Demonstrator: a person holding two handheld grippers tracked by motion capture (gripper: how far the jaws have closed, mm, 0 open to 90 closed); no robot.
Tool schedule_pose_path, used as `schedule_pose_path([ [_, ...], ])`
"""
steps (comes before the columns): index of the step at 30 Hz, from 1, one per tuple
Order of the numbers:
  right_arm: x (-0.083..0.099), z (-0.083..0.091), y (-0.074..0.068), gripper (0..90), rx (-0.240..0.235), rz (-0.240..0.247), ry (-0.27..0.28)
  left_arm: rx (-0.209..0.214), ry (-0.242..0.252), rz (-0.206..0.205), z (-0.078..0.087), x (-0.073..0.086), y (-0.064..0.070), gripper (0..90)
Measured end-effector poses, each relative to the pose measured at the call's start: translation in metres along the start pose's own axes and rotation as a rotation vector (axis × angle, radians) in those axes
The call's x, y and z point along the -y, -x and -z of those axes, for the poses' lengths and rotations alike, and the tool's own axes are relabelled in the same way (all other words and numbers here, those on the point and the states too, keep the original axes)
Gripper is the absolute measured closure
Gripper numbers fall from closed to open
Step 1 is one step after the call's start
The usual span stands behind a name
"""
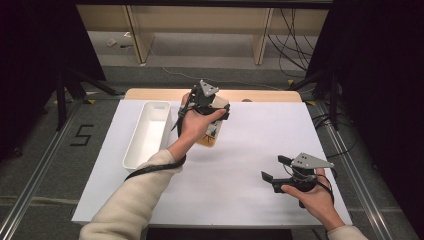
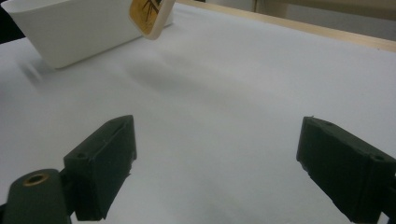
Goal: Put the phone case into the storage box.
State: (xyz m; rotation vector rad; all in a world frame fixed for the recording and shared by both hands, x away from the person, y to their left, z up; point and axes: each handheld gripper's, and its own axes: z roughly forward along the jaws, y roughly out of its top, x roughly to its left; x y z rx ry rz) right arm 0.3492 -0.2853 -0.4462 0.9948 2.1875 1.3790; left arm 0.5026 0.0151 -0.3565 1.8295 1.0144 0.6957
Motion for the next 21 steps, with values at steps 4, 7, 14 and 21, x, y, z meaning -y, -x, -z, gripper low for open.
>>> schedule_pose_path([
  [4, 0.000, 0.000, 0.000, 12.8, 0.001, 0.001, 0.001, -0.003, 0.006, 0.010, 0.002, -0.001, -0.002, 11.4],
  [7, 0.000, 0.000, 0.000, 12.8, 0.000, 0.000, -0.002, -0.008, 0.009, 0.007, 0.003, -0.001, -0.005, 11.4],
  [14, 0.000, -0.001, 0.000, 12.8, 0.000, -0.001, -0.002, -0.012, 0.015, 0.018, 0.006, -0.002, -0.009, 11.5],
  [21, 0.000, -0.001, 0.000, 12.8, -0.002, 0.000, 0.002, -0.021, 0.025, 0.015, 0.010, -0.005, -0.014, 11.5],
])
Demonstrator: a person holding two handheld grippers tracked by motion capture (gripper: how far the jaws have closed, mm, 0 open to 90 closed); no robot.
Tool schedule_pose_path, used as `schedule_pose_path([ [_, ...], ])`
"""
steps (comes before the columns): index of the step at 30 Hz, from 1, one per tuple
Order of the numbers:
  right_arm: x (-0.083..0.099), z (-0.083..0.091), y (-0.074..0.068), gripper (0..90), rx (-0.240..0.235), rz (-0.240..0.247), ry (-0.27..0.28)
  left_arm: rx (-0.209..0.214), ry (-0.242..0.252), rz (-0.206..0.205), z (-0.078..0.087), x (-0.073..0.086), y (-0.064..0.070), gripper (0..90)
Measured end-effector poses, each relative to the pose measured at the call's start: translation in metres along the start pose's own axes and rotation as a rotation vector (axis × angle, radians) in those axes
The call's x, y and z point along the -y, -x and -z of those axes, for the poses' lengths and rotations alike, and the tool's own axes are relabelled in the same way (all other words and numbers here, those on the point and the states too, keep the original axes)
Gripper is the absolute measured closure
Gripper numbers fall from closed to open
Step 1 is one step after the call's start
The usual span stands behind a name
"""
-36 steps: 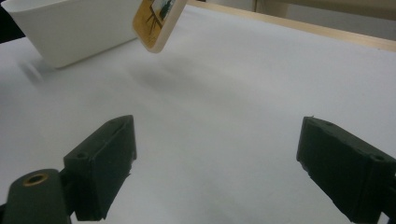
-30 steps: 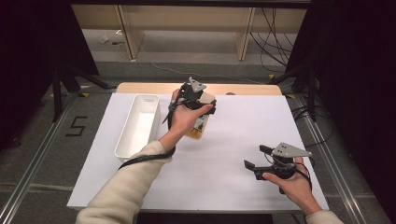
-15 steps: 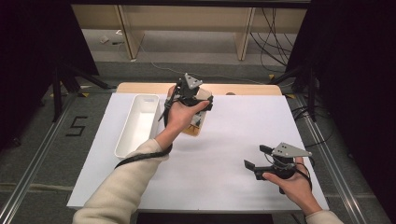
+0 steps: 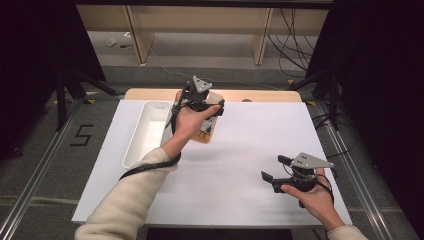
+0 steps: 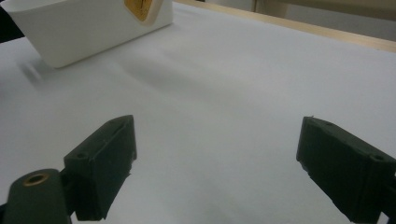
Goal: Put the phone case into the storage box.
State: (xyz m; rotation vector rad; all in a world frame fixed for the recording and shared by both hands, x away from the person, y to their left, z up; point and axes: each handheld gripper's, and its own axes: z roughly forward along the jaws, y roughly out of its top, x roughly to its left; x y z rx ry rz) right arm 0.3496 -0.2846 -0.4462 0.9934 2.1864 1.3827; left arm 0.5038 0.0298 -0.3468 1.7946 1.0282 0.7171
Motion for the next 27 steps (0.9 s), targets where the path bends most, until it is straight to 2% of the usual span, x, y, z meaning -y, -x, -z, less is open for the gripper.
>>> schedule_pose_path([
  [27, 0.000, -0.001, 0.000, 13.1, -0.001, 0.000, -0.004, -0.027, 0.020, 0.003, 0.011, -0.009, -0.016, 11.5],
])
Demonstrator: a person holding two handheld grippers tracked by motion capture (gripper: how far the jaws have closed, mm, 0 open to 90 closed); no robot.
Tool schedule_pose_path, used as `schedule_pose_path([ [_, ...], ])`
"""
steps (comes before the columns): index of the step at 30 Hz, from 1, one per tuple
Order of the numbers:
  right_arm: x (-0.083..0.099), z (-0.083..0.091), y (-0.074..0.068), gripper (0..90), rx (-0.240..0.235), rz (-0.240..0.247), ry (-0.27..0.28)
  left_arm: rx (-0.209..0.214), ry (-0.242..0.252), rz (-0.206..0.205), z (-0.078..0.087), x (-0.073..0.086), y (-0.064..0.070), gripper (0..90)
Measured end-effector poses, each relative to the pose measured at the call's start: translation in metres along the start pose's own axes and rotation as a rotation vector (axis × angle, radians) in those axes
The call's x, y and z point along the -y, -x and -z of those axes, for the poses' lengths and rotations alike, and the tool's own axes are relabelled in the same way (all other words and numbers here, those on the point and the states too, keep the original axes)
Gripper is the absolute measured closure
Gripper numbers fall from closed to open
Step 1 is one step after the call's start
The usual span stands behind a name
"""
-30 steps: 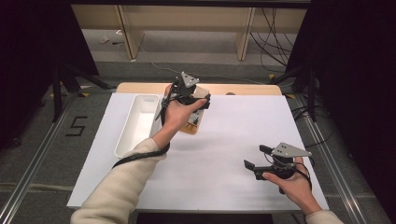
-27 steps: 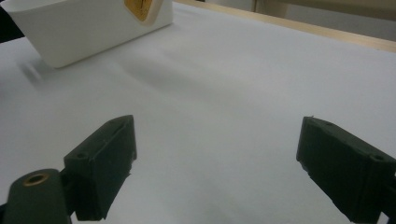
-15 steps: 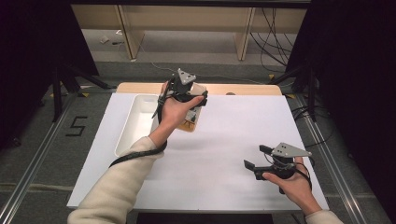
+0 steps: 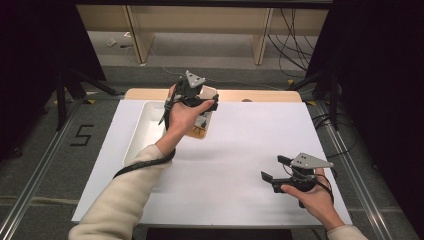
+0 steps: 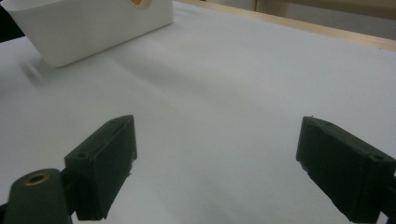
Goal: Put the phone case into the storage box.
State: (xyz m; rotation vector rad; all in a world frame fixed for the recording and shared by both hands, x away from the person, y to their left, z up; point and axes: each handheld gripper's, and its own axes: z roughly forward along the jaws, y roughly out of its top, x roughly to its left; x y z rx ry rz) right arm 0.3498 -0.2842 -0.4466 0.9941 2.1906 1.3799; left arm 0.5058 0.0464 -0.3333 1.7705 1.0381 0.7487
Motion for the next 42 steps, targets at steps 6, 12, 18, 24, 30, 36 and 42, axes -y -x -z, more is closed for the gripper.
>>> schedule_pose_path([
  [6, 0.000, 0.000, 0.000, 13.2, 0.002, 0.000, -0.001, -0.010, 0.007, 0.006, 0.003, -0.002, -0.004, 11.5],
  [12, 0.000, 0.000, 0.000, 13.2, 0.002, 0.000, -0.002, -0.014, 0.009, 0.008, 0.004, -0.002, -0.006, 11.5],
  [18, 0.000, 0.001, 0.000, 13.2, 0.002, -0.001, -0.001, -0.019, 0.009, 0.006, 0.006, -0.002, -0.009, 11.6],
  [24, 0.000, 0.001, 0.000, 13.2, 0.002, -0.002, -0.001, -0.025, 0.015, 0.008, 0.009, -0.003, -0.013, 11.5],
  [30, -0.001, 0.001, 0.000, 13.2, 0.001, 0.000, 0.002, -0.029, 0.019, 0.011, 0.011, -0.003, -0.016, 11.5],
  [36, 0.000, 0.001, 0.000, 13.2, 0.001, -0.001, 0.002, -0.038, 0.023, 0.014, 0.013, -0.003, -0.021, 11.5],
  [42, 0.000, 0.000, 0.000, 13.2, 0.001, 0.001, 0.003, -0.043, 0.025, 0.018, 0.015, -0.002, -0.024, 11.5],
])
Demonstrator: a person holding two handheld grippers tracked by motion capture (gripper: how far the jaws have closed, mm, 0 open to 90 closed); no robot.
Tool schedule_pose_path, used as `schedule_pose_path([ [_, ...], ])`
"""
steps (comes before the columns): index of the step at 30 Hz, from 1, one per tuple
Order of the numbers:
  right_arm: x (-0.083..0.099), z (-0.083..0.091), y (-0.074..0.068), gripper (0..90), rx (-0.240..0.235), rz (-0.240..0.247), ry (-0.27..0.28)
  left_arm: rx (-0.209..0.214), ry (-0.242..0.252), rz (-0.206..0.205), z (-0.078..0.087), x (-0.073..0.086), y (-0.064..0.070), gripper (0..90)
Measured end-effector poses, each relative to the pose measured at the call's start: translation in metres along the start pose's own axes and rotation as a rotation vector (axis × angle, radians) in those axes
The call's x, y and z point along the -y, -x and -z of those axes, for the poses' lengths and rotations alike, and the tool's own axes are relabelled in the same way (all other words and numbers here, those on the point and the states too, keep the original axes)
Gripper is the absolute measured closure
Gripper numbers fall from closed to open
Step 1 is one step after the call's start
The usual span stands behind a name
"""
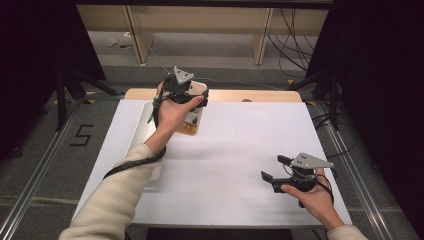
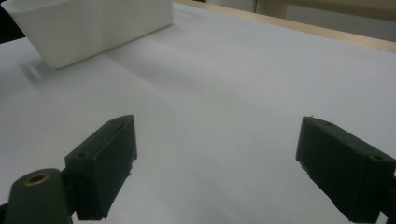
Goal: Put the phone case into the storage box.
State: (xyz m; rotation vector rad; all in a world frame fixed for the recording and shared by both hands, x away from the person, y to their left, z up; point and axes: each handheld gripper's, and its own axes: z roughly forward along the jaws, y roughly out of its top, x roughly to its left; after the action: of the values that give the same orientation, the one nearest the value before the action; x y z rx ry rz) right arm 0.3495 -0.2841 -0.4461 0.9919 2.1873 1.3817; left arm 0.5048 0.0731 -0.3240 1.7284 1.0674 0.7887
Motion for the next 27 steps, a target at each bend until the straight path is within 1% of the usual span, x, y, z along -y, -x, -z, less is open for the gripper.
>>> schedule_pose_path([
  [27, 0.000, -0.001, 0.000, 13.2, 0.003, 0.005, 0.000, -0.034, 0.010, 0.014, 0.010, 0.000, -0.021, 11.5],
])
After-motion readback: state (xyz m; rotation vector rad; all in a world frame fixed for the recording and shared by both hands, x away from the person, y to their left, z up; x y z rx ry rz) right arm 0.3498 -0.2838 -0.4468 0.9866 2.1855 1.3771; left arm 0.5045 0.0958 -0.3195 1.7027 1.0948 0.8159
